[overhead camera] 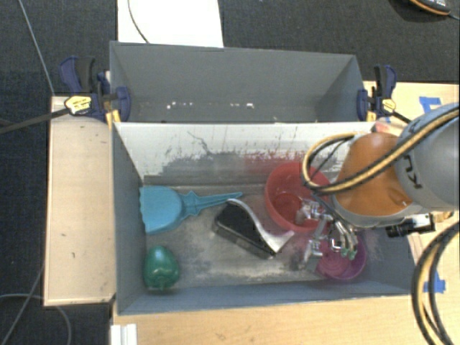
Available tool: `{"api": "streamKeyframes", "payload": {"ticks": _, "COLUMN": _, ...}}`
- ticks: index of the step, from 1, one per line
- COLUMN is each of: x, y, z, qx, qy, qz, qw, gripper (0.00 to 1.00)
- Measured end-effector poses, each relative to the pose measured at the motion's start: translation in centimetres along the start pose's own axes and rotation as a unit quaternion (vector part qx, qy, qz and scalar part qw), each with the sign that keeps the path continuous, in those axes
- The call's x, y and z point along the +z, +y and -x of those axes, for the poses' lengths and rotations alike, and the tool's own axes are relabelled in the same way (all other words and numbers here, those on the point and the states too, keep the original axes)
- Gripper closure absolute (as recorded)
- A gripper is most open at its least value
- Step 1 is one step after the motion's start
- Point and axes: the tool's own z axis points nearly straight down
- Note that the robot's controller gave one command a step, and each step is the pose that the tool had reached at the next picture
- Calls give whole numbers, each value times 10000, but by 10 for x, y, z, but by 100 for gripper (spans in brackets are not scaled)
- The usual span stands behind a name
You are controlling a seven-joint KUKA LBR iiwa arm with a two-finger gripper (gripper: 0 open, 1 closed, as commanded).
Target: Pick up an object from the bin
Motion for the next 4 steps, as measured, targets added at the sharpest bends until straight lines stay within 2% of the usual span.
{"api": "streamKeyframes", "payload": {"ticks": 1, "x": -43, "y": 65, "z": -8, "qx": -387, "qy": -129, "qz": 116, "qw": 9991, "gripper": 0}}
{"api": "streamKeyframes", "payload": {"ticks": 2, "x": -1, "y": 14, "z": 21, "qx": 97, "qy": -49, "qz": 11, "qw": 9999, "gripper": 0}}
{"api": "streamKeyframes", "payload": {"ticks": 3, "x": -40, "y": 55, "z": 9, "qx": -297, "qy": -148, "qz": 102, "qw": 9994, "gripper": 100}}
{"api": "streamKeyframes", "payload": {"ticks": 4, "x": -40, "y": 55, "z": 9, "qx": -297, "qy": -148, "qz": 102, "qw": 9994, "gripper": 100}}
